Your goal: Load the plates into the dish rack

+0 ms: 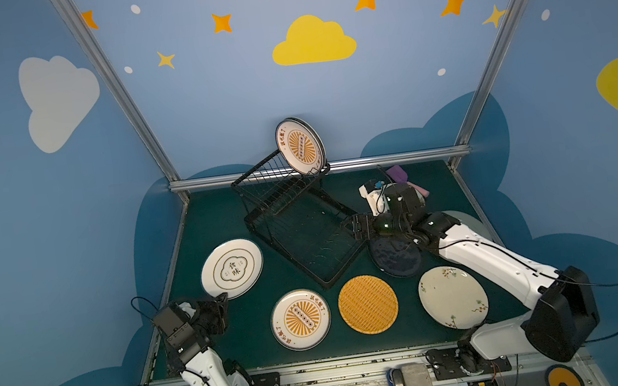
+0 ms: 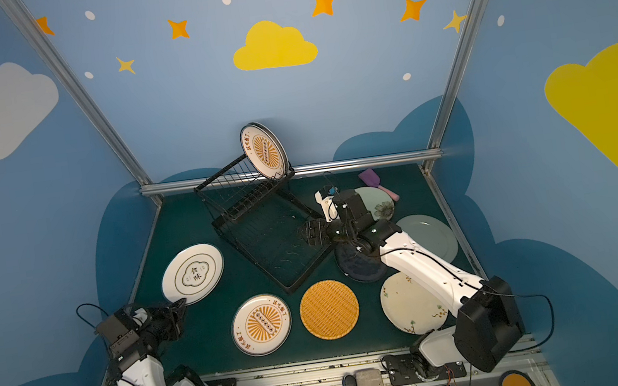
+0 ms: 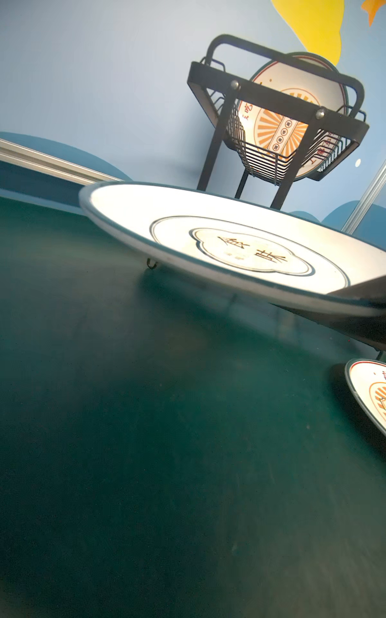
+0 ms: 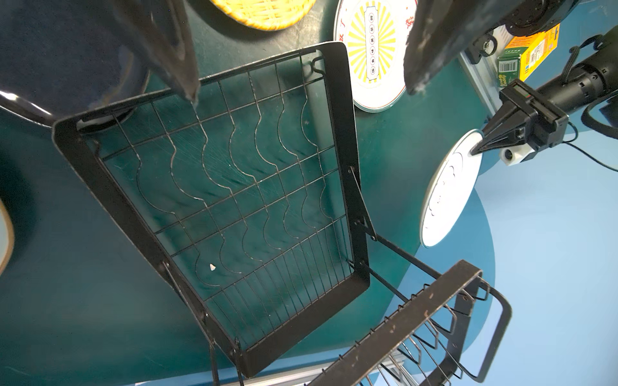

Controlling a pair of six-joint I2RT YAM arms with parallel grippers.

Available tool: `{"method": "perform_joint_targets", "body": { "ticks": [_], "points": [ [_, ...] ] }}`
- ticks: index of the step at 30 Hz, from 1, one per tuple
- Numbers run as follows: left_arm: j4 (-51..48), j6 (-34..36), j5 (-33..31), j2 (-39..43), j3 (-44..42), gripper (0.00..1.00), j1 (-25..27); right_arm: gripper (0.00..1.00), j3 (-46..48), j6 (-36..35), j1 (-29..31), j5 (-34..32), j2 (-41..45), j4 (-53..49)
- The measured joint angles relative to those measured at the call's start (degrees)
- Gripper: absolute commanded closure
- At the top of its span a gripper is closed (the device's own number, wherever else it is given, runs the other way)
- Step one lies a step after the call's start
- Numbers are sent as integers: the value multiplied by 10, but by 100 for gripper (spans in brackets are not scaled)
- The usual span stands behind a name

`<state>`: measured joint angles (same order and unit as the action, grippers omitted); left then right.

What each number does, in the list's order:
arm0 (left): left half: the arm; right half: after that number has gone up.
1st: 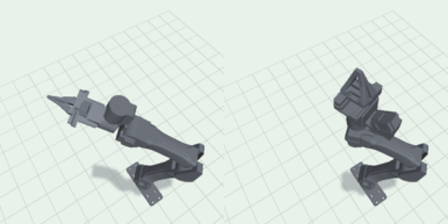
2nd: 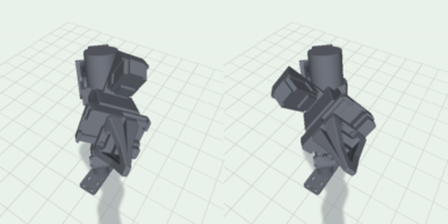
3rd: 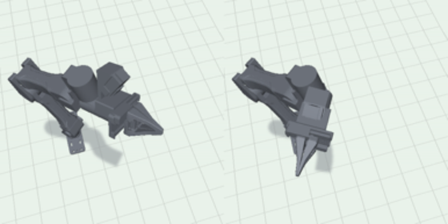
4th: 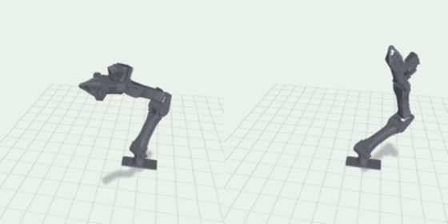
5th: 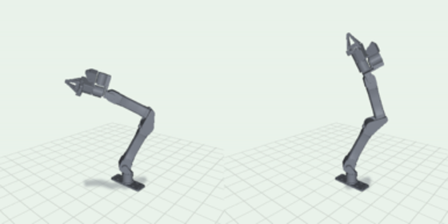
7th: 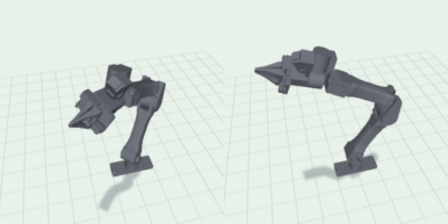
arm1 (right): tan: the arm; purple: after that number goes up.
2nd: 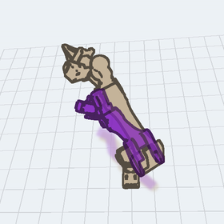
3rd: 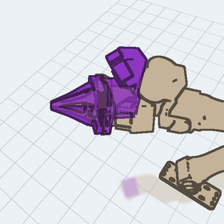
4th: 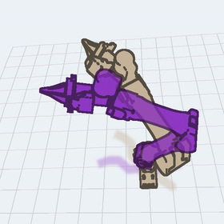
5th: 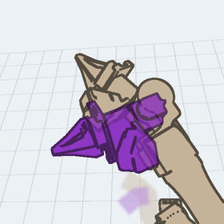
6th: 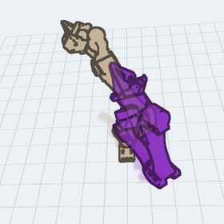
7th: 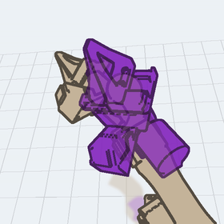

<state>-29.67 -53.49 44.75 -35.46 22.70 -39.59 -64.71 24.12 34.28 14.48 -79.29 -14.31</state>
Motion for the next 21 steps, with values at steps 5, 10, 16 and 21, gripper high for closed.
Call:
{"method": "perform_joint_targets", "body": {
  "ticks": [5,10,16,21],
  "points": [
    [-44,27,0,10,31,96,17,7,-15,2,0,10,-15,0],
    [-85,50,8,18,44,96,41,7,-38,3,-1,28,-36,-3],
    [-118,79,18,25,64,96,75,7,-70,10,-1,55,-57,-9],
    [-118,94,47,30,64,96,116,7,-102,13,-1,75,-84,-31]
  ]
}}
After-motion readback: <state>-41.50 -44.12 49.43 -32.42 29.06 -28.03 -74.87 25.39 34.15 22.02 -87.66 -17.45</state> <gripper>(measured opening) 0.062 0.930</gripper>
